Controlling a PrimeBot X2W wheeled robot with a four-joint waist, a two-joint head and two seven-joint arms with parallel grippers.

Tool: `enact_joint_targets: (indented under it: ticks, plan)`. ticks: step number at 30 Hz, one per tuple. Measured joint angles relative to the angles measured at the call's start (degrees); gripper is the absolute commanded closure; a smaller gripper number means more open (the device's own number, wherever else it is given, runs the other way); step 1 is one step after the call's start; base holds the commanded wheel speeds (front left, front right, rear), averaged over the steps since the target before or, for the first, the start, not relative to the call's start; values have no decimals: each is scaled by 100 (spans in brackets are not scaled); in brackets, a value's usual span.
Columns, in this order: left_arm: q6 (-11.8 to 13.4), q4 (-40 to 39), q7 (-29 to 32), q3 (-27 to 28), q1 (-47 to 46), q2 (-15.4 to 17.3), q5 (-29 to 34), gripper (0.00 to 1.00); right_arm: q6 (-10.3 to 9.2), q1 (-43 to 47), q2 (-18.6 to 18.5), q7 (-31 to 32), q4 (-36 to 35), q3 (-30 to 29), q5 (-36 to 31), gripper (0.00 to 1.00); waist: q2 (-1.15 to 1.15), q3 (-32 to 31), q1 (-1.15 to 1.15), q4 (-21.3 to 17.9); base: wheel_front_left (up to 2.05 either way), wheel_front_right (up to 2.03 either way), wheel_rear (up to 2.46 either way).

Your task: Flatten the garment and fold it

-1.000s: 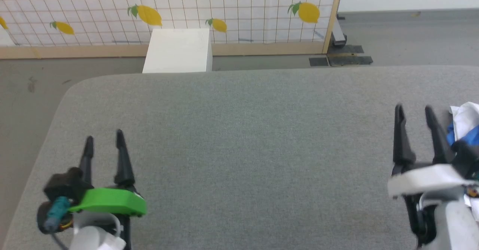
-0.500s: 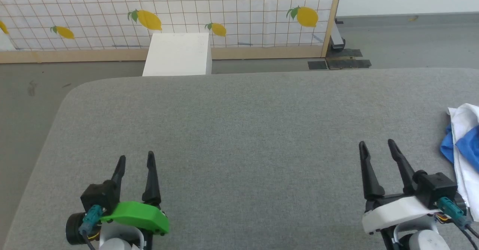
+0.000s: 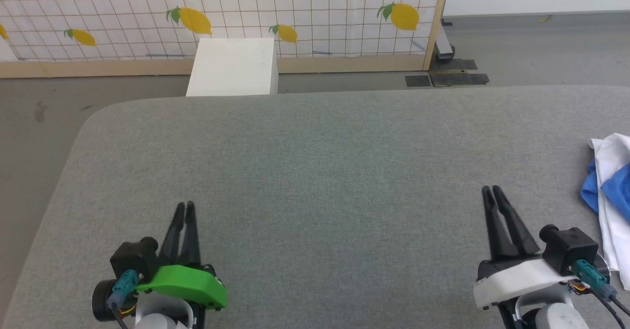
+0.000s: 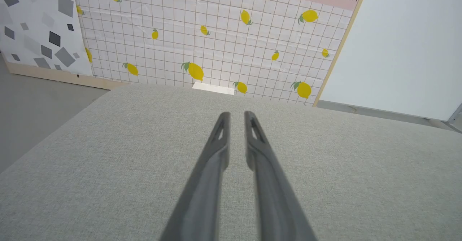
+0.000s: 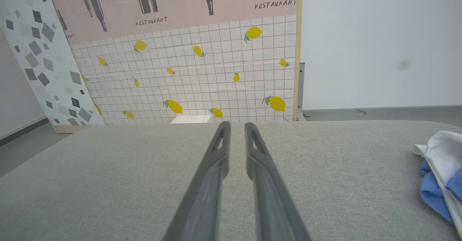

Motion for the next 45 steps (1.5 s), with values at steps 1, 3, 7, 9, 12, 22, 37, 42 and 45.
enact_joint_targets:
  ticks: [1, 3, 7, 9, 12, 22, 37, 42, 45]
  plan:
    - [0, 0, 1, -2, 0, 0, 0, 100, 0, 0, 0, 1, 0, -2, -1, 100, 0, 1, 0, 1, 0, 0, 0]
    - [0, -5, 10, -2, 0, 0, 1, 100, 0, 0, 0, 9, -4, -3, -4, 100, 0, 2, 0, 4, 0, 0, 0]
    - [0, -48, 87, 4, 0, 0, 34, 100, 0, 0, 0, 79, -32, -4, -19, 100, 0, 4, 0, 13, 0, 0, 0]
    - [0, -68, 109, 9, 0, 0, 53, 100, 0, 0, 0, 103, -43, -4, -32, 100, 0, 5, 0, 17, 0, 0, 0]
    - [0, -100, 152, 13, 0, 0, 69, 100, 0, 0, 0, 133, -66, -5, -62, 100, 0, 7, 0, 21, 0, 0, 0]
    - [0, -200, 260, 25, 2, -5, 253, 100, 0, 0, 0, 253, -144, -8, -118, 100, 0, 12, 0, 37, 0, 0, 0]
    - [1, -352, 426, 62, 13, -15, 405, 100, 0, 0, 0, 413, -260, -9, -208, 100, 0, 19, 0, 61, 0, 0, 0]
    - [1, -394, 476, 76, 25, -18, 433, 100, 0, 1, 0, 475, -294, -11, -245, 100, 0, 21, 0, 68, 0, 0, 0]
    - [2, -420, 519, 82, 36, -19, 481, 100, 0, 1, 0, 502, -321, -12, -265, 100, 0, 22, 0, 73, 0, 0, 0]
